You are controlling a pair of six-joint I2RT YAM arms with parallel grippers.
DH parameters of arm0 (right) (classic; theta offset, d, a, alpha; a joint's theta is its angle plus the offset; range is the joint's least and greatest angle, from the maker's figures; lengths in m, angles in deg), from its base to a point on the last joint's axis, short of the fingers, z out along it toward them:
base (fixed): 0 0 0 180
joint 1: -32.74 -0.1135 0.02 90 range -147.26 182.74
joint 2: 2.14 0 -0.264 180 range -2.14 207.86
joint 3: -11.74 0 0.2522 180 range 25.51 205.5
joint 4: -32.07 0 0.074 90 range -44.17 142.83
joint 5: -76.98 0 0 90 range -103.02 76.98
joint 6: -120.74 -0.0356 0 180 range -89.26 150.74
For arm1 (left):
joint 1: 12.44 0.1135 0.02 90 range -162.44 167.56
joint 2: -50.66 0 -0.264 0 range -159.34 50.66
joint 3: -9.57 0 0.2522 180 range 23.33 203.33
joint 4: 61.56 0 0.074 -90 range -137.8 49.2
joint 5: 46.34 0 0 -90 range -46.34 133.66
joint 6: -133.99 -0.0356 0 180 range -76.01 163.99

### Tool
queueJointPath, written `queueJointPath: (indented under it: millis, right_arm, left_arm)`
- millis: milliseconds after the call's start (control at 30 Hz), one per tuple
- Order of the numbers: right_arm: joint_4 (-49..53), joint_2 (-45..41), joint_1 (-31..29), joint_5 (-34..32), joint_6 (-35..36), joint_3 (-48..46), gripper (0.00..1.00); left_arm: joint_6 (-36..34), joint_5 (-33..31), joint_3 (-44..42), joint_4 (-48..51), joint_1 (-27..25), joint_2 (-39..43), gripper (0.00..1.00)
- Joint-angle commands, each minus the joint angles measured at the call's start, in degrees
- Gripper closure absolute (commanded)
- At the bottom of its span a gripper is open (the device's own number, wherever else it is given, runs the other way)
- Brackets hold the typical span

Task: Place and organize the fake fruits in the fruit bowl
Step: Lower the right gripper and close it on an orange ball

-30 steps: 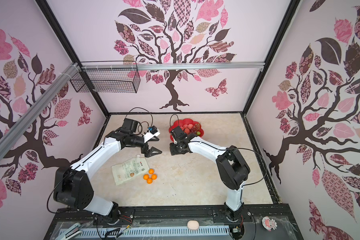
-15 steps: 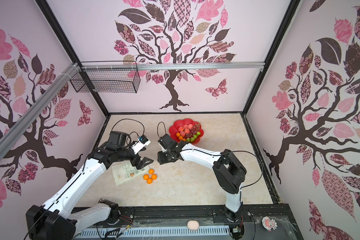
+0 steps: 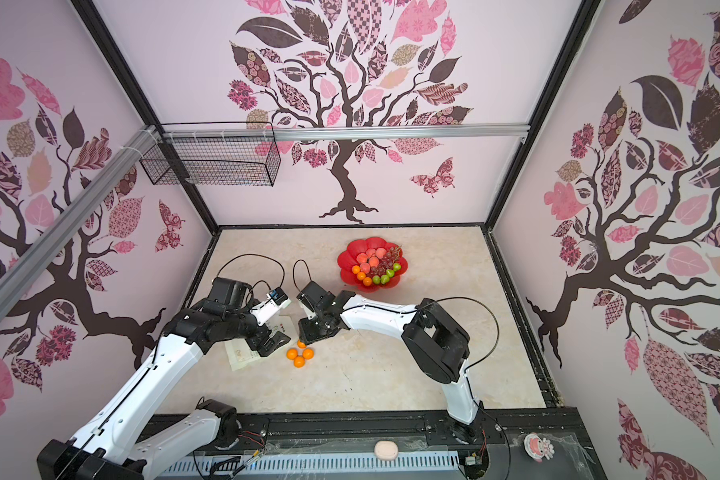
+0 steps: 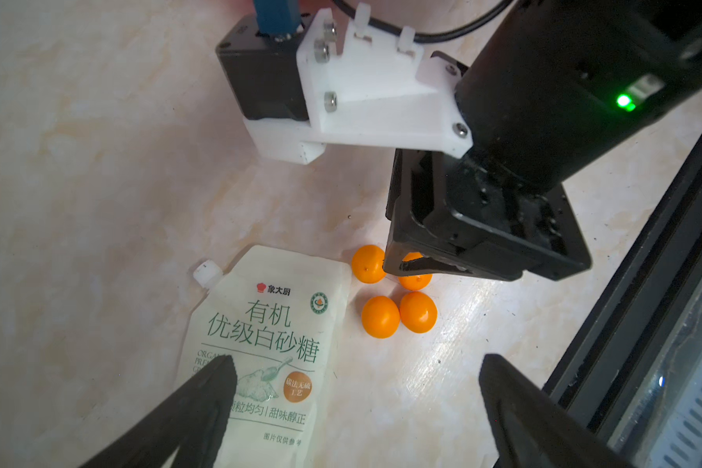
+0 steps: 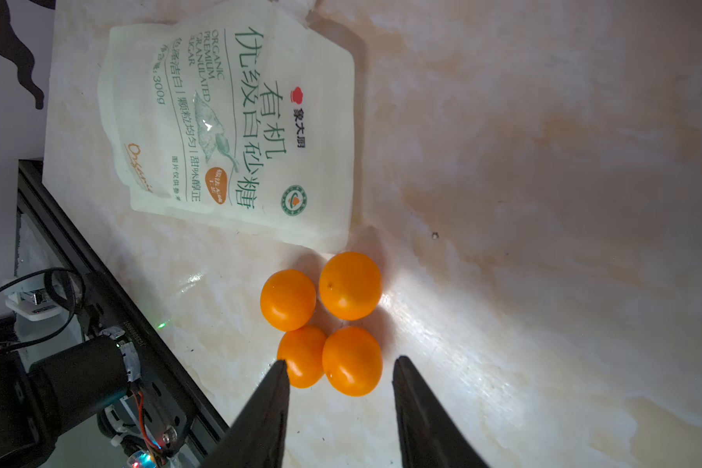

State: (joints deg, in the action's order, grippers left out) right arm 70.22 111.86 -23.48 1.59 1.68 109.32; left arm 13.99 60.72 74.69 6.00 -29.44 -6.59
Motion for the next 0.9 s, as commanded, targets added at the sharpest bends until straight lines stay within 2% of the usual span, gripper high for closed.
queueJointPath:
  millis: [0, 500, 867]
  right_arm:
    - [2.04, 3.37, -0.55, 0.75, 0.82, 3.08, 0.54]
    - [6.02, 10.01, -0.91, -2.25, 1.55, 9.38, 0.54]
    - [7.76, 13.40, -0.91, -1.86, 1.91, 12.57, 0.54]
  left_arm:
    - [0.46, -2.02, -2.13, 1.40, 0.30, 1.60, 0.02]
    - [1.23, -1.94, -4.77, -0.21, 0.44, 3.14, 0.02]
    - [0.96, -1.85, -4.95, -0.54, 0.47, 3.33, 0.02]
